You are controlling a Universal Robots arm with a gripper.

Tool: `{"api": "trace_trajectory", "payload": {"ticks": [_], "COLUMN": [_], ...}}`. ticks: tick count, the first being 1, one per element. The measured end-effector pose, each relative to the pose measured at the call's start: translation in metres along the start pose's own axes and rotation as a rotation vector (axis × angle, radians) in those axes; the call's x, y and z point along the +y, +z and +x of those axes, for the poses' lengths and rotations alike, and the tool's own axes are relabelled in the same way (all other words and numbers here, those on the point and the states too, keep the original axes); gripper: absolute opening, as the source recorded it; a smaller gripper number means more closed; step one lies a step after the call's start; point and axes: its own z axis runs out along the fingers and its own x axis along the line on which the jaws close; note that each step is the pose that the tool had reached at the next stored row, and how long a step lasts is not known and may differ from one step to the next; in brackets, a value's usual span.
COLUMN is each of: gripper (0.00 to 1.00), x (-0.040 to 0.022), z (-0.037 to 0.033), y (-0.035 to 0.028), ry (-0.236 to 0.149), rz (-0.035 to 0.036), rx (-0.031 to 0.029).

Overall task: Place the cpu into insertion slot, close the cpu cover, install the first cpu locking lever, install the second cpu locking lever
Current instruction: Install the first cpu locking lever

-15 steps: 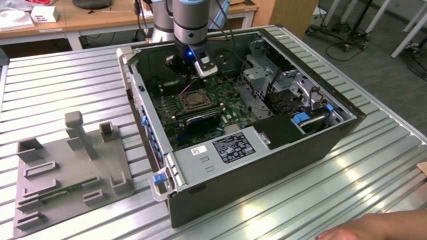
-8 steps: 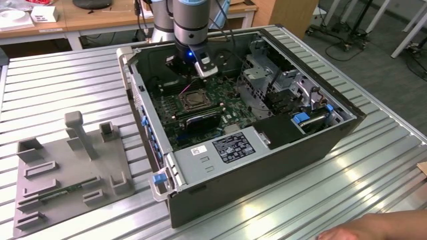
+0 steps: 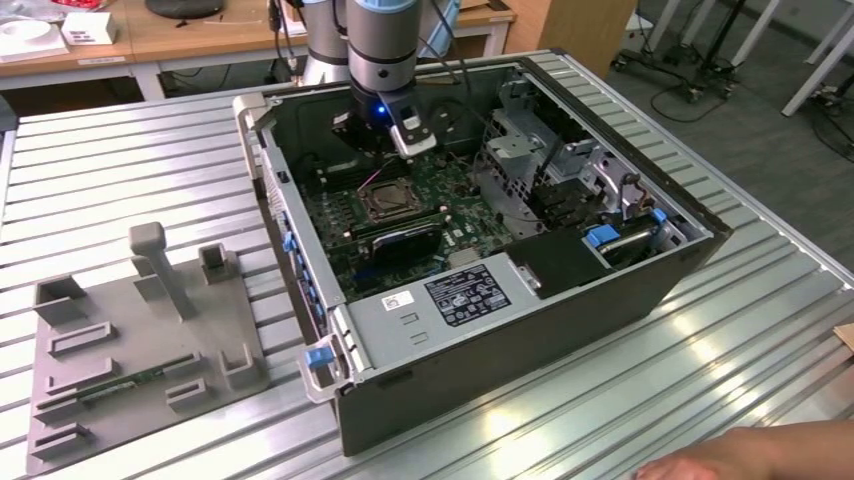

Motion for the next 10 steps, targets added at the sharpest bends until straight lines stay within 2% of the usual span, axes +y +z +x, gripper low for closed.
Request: {"api": "trace_trajectory", "payload": {"ticks": [10], "gripper": [0.10], "x": [-0.0008], "z": [-0.0007], "y": [0.0043], "ry": [0.000], "rz": [0.0001], "rx": [0.0001]}}
